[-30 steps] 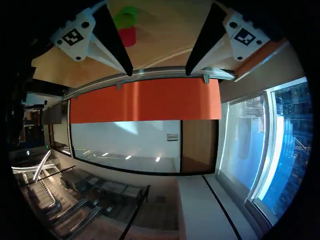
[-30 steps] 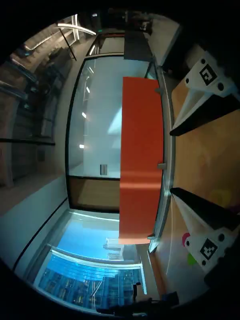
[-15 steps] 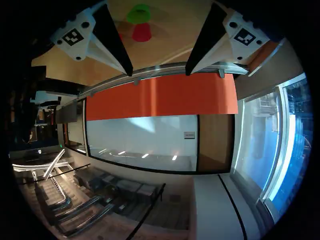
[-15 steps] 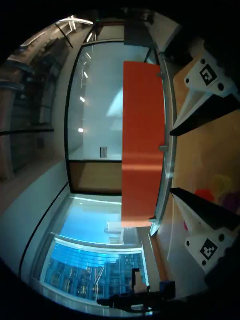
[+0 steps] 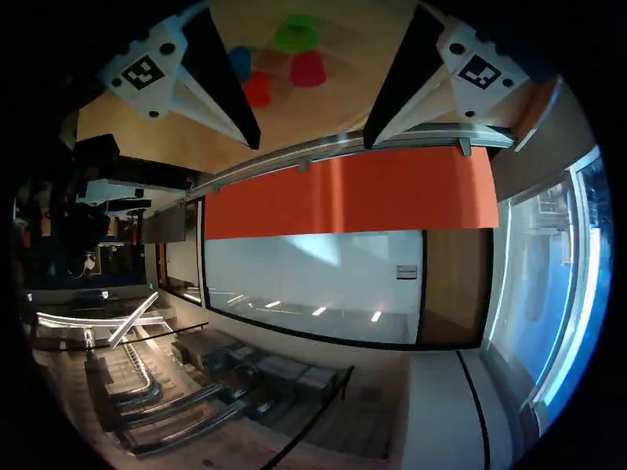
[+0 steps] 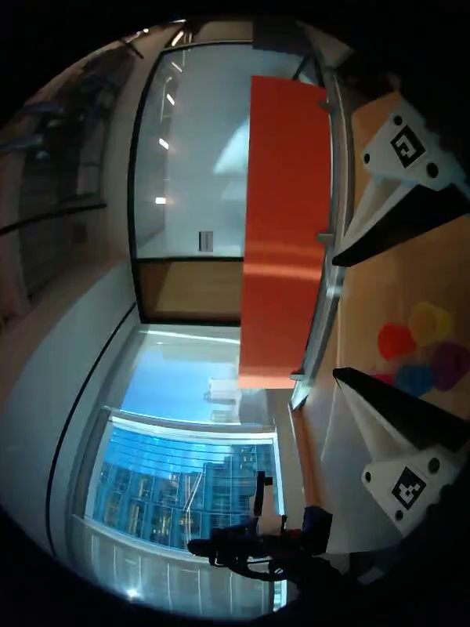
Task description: Pour water
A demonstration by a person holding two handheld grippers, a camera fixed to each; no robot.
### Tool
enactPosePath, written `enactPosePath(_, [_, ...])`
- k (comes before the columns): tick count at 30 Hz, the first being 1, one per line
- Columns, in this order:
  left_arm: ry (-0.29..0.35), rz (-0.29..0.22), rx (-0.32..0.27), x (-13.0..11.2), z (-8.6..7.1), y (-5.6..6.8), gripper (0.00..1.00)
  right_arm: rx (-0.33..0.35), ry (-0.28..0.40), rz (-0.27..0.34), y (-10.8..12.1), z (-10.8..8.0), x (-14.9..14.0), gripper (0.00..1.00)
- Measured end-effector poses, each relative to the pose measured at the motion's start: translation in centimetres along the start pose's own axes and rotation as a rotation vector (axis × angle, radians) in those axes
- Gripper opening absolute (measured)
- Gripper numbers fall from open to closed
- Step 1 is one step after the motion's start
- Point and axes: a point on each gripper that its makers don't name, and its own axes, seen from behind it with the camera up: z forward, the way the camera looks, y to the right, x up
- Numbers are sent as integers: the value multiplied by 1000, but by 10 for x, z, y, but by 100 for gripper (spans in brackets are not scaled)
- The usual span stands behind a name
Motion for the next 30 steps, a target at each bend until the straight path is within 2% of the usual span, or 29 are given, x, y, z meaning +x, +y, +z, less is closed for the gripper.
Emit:
enactPosePath(5, [-9,8,-26,-1,-1,4,97,36,-10,-30,-9,3,3,100])
enactPosePath(15, [-55,2,-91,-8,-6,13,97,140,-80,-60,-35,9,-2,100])
enactPosePath(21, [-100,26,-132,-19,-6,18,98,192,-123,-70,-44,12,-7,100])
enactPosePath(30, [-154,78,-176,-39,-3,25,97,245,-192,-118,-53,17,-22,100])
